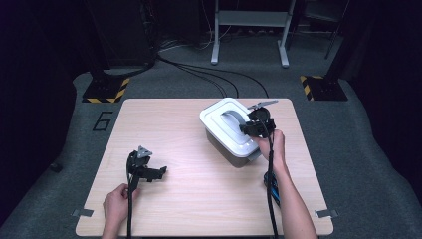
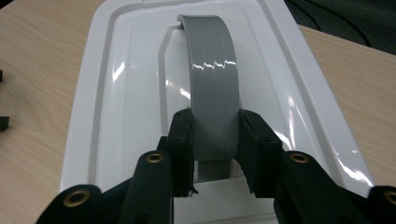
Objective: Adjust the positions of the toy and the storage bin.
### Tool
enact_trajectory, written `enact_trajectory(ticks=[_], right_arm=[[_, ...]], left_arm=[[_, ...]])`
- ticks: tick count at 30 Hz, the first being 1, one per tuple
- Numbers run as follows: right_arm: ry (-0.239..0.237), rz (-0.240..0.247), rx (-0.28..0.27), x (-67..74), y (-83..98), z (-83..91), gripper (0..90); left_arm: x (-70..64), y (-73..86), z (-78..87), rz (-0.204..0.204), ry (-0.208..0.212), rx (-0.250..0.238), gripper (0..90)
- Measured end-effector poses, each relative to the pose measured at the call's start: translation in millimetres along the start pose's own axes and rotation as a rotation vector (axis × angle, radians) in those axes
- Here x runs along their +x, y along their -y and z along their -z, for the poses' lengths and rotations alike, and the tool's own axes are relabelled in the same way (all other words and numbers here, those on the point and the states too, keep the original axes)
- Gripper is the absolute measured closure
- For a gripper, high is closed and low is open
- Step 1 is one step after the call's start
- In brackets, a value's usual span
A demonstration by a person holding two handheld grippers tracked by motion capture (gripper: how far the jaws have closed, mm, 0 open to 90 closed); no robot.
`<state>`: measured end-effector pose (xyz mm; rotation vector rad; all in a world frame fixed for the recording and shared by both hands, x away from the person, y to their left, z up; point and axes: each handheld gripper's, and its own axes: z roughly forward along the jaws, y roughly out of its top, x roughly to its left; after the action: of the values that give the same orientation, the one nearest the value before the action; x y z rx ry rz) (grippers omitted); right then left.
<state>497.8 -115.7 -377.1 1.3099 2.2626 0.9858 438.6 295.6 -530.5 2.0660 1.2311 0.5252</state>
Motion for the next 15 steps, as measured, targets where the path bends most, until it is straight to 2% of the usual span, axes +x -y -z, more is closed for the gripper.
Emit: enact_trajectory(ticks=[4,5,10,13,15], right_arm=[[0.003,-0.005,0.007,7.1,0.5,1.0,67.3],[0.005,-0.021,0.014,10.0,0.8,1.6,67.3],[0.017,-0.04,0.017,22.2,3.5,4.0,67.2],[0.014,-0.028,0.013,25.1,5.1,4.8,66.8],[0.003,-0.001,0.021,29.9,5.1,5.7,56.5]], left_arm=[[-0.1,0.1,-0.3,0.001,0.0,-0.003,0.0],[0.0,0.1,-0.2,0.001,0.0,-0.003,0.0],[0.0,0.1,-0.3,0.001,0.0,-0.003,0.0],[-0.1,0.2,-0.2,0.002,0.0,-0.003,0.0],[-0.1,0.2,-0.2,0.001,0.0,-0.003,0.0]])
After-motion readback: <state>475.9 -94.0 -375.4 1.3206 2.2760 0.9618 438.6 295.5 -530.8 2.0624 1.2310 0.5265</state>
